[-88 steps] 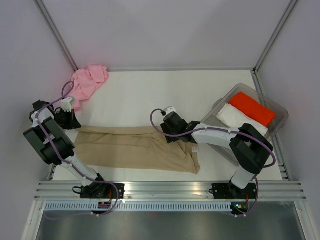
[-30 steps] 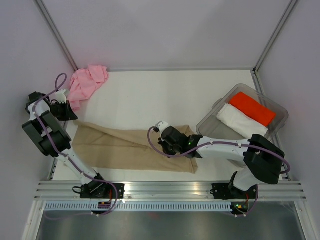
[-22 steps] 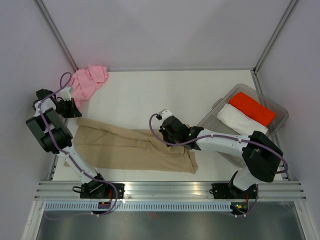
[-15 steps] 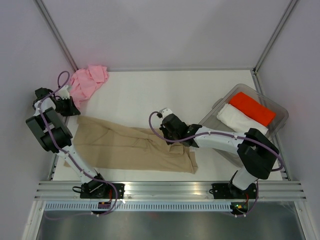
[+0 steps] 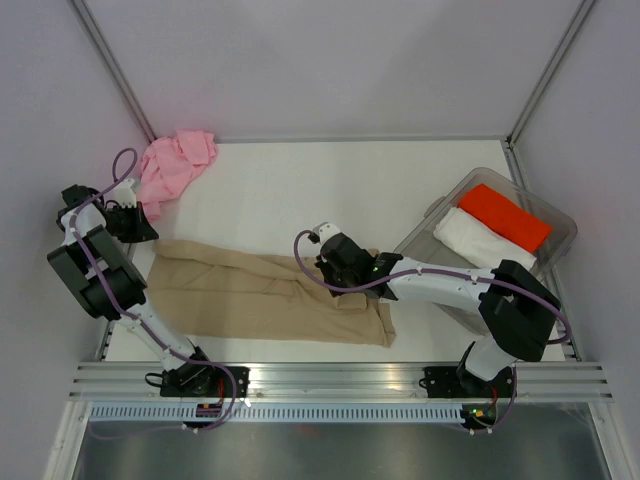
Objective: Roll the t-shirts
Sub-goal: Fold the tshirt
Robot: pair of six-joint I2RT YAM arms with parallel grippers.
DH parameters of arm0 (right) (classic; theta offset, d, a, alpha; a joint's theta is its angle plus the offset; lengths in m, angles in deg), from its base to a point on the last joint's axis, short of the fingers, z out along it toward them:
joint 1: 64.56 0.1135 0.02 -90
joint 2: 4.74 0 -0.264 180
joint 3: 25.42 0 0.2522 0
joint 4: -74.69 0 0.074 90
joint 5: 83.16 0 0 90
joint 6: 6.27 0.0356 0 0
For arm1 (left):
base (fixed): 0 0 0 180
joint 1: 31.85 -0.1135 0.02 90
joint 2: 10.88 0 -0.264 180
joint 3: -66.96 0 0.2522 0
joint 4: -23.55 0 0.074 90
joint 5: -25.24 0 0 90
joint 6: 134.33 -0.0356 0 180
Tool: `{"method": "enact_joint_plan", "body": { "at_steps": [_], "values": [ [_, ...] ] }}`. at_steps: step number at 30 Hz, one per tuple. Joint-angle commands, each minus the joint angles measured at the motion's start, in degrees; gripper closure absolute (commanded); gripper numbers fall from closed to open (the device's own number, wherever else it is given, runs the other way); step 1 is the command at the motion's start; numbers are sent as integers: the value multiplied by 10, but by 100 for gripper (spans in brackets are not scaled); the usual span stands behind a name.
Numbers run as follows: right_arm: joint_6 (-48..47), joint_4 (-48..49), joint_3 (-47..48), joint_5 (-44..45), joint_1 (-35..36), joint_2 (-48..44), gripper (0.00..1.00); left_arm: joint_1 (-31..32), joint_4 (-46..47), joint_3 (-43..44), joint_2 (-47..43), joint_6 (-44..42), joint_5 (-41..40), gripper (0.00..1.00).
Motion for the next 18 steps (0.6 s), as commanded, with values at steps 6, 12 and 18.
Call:
{"method": "enact_joint_plan", "body": {
  "at_steps": [6, 12, 18],
  "values": [
    [9, -14, -33, -25, 49, -29, 100, -41, -54, -30, -52, -114, 3, 98],
    [-8, -12, -30, -41, 72, -13, 100, -61, -68, -32, -35, -152, -15, 98],
    [-20, -18, -32, -34, 75, -6, 100, -72, -83, -25, -31, -190, -31, 98]
  ]
}}
